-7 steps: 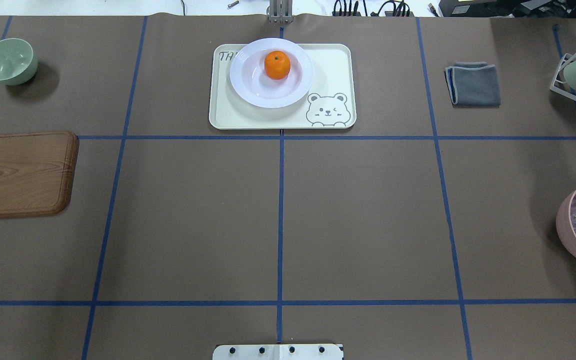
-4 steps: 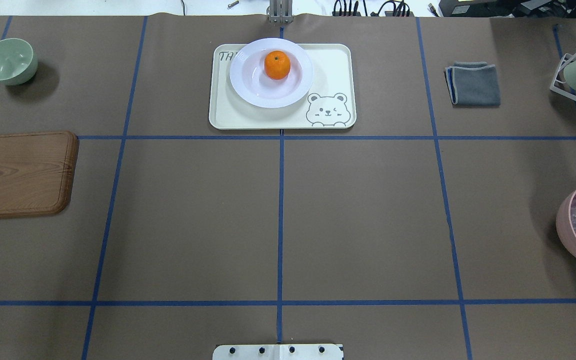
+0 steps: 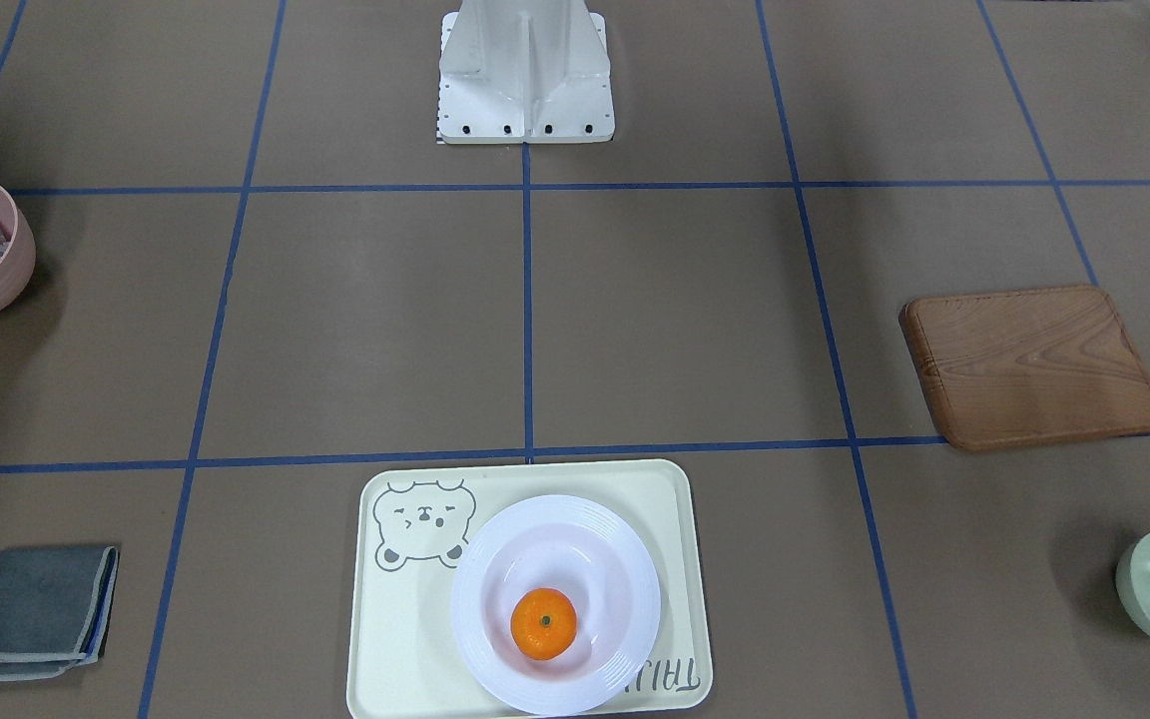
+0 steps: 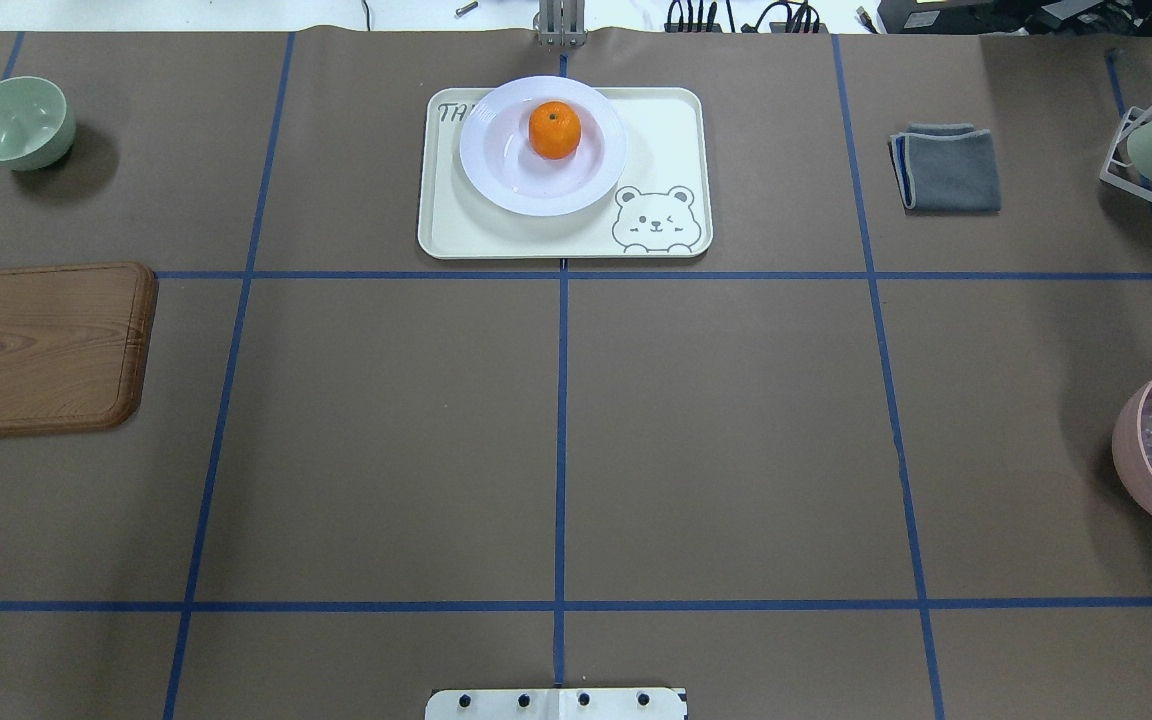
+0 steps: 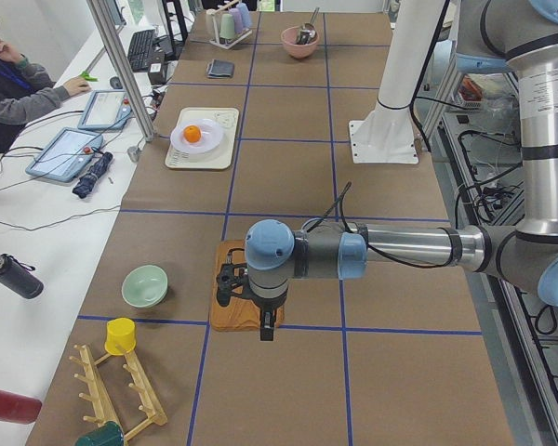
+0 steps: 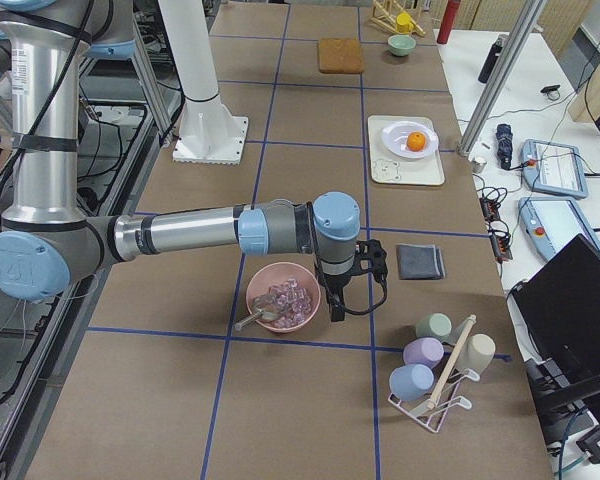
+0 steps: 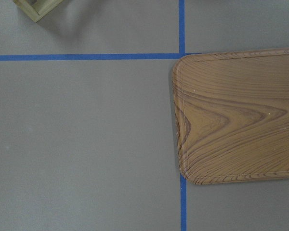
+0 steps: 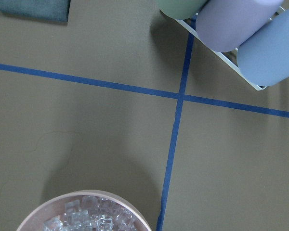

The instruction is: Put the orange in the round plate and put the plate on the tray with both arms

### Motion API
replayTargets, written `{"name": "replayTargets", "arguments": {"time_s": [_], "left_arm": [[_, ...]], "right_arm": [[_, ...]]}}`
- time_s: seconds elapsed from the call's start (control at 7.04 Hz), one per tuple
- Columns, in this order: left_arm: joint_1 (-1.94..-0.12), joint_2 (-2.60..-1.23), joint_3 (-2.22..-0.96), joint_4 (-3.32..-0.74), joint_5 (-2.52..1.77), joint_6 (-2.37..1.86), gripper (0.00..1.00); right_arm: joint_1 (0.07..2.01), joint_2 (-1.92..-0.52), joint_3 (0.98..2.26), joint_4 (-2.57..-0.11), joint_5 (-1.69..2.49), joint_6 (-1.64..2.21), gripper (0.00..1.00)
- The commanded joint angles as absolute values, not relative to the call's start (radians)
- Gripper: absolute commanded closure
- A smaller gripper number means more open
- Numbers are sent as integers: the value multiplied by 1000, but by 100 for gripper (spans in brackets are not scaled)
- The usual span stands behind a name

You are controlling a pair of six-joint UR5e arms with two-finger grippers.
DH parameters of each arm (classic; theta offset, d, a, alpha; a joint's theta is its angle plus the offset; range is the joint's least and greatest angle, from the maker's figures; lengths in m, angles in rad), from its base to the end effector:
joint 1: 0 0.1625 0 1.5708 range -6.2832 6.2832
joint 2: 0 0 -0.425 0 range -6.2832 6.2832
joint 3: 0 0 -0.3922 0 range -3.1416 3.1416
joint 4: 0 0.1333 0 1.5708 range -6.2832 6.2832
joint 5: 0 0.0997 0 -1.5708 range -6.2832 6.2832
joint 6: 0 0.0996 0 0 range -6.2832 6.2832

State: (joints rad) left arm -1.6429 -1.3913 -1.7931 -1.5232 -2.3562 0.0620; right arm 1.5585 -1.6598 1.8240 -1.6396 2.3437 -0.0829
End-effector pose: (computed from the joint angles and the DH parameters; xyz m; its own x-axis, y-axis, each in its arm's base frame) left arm -0.0926 -0.4097 0.6348 0.7081 0.0076 -0.7060 0.0282 0.9988 0.0390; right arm 0.0582 -0.4559 0.5832 0.7115 -0.1575 0.6848 0.0714 0.9857 0.1525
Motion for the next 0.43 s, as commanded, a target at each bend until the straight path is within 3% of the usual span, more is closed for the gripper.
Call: {"name": "replayTargets", "arguments": {"time_s": [0.0,0.28], "left_arm": [[-1641,-1393,-1787,-1523,-2356,63,1],[-1641,-1393,-1787,-1523,-2356,63,1]], "right_arm": [[1559,-1660,1824,-1638,2344,-84,0],[1559,-1654,1832,-1638,2344,-84,0]]}}
